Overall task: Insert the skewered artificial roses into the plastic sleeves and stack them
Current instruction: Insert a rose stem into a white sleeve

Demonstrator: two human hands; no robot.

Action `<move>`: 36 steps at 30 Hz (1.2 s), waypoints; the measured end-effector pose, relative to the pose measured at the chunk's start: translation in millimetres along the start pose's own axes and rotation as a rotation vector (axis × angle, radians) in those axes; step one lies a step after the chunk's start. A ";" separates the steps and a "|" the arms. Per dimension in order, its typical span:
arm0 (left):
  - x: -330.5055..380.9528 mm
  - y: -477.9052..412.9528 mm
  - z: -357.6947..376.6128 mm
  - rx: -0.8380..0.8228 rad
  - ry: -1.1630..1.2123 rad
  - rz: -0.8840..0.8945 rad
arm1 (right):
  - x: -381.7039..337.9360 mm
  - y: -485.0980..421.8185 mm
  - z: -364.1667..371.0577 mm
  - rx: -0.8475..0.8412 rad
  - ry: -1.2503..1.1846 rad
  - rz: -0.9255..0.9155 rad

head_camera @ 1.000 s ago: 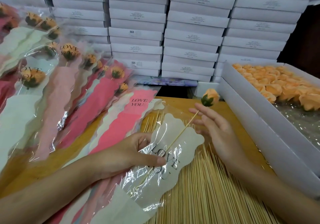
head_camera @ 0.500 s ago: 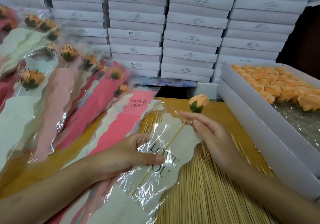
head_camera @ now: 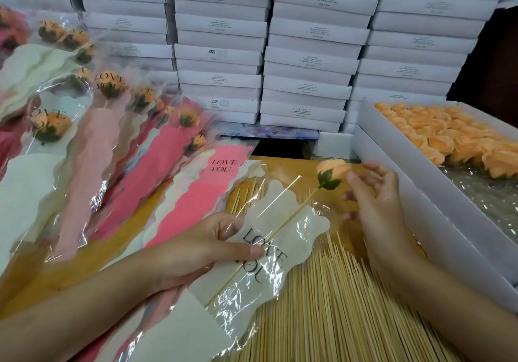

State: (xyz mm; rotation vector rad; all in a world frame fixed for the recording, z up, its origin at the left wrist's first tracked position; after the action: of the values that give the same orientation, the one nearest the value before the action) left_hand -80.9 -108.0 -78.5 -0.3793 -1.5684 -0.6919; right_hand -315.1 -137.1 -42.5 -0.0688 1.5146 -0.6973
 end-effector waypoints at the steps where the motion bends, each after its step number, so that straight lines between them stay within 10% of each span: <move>1: -0.6 0.2 1.4 -0.012 -0.008 -0.012 | 1.5 0.2 0.9 -0.014 -0.005 0.013; 36: 5.4 5.4 6.7 -0.002 0.086 -0.069 | -34.8 39.6 60.0 -0.570 -0.037 -0.165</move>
State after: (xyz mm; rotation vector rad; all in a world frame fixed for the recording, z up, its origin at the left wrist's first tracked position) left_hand -83.4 -100.5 -72.1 -0.2942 -1.5047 -0.7532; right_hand -241.5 -111.8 -24.3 -0.6391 1.6442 -0.3709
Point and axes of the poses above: each hand's wrist, its own y-axis away from the middle knuckle, its own z-axis out of the palm, x = y × z, the point moved 9 cm from there along -y, towards the middle knuckle, and after that the axes turned 10 degrees about -z, right-handed, at the moved point
